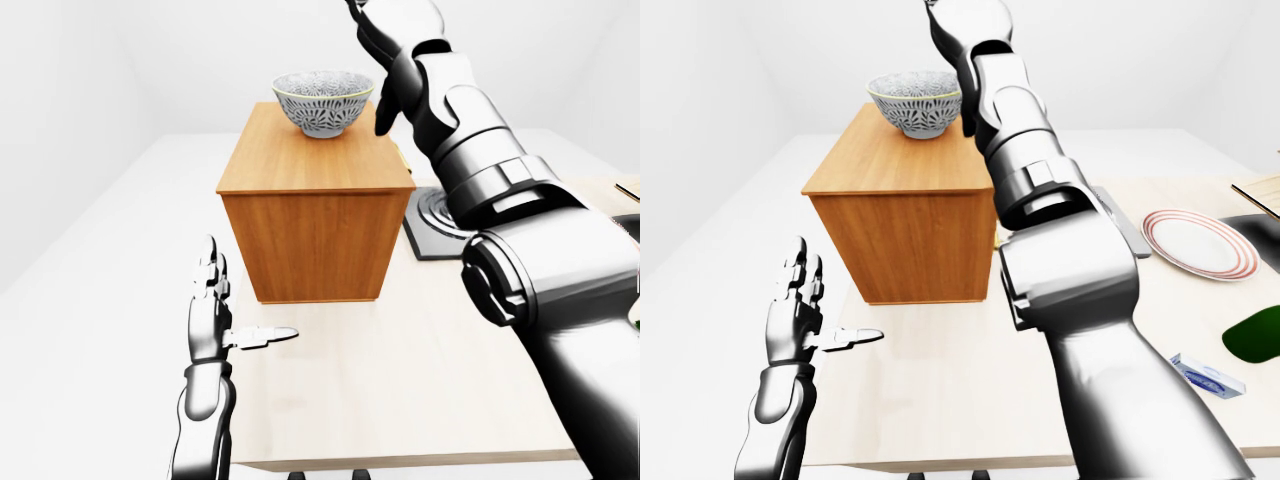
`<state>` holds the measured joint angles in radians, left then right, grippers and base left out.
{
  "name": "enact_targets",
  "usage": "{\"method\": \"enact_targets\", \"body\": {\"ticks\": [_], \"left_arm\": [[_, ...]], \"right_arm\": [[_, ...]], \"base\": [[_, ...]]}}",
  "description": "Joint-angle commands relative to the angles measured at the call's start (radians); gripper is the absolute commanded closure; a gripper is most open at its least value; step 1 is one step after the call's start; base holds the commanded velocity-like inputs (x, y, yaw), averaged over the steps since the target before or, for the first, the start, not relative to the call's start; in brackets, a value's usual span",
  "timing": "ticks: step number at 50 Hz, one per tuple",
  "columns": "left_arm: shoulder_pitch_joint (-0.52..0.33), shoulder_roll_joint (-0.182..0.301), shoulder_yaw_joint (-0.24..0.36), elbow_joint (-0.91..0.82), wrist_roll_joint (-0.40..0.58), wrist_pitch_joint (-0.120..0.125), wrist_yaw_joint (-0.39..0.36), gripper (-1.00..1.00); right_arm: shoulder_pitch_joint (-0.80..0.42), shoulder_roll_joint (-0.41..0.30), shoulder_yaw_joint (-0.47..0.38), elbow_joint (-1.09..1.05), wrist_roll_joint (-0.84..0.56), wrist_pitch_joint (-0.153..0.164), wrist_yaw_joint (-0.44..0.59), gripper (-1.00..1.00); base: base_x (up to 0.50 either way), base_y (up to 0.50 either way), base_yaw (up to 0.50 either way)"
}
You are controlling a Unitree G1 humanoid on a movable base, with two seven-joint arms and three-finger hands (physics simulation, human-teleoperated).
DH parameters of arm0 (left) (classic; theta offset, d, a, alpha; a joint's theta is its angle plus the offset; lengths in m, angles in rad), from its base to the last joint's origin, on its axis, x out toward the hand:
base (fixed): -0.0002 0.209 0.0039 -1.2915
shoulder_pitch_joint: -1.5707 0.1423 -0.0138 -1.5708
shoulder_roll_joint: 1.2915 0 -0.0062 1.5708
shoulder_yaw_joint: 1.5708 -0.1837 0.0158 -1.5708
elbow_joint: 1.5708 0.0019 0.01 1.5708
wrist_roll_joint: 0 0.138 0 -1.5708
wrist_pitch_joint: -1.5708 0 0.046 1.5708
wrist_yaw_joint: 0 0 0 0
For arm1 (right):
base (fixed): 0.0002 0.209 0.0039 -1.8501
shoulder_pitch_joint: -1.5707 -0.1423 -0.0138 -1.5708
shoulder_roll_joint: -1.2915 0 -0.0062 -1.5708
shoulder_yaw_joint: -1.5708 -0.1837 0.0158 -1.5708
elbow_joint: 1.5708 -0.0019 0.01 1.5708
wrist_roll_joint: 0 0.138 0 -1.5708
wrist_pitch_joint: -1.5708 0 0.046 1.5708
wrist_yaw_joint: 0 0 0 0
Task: Put the bowl on the top of the cabinet.
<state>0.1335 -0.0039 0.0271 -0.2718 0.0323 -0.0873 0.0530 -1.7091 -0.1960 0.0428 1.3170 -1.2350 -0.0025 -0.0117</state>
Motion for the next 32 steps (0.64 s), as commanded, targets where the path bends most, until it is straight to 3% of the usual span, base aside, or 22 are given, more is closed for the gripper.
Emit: {"method": "enact_targets", "body": {"ticks": [1, 13, 32], "left_arm": [[-0.001, 0.001, 0.000, 0.009, 0.000, 0.000, -0.003, -1.00], [-0.009, 0.000, 0.005, 0.022, -0.003, 0.000, -0.001, -1.00], [-0.017, 0.000, 0.002, 0.024, -0.002, 0.000, 0.006, -1.00]], "right_arm": [[-0.099, -0.136, -0.023, 0.019, -0.034, -0.008, 0.051, -1.00], [-0.188, -0.308, -0.061, 0.026, -0.075, -0.008, 0.091, -1.00], [-0.168, -0.480, -0.119, 0.024, -0.079, -0.001, 0.090, -1.00]], "base": [[0.00, 0.00, 0.00], [0.00, 0.00, 0.00], [0.00, 0.00, 0.00]]}}
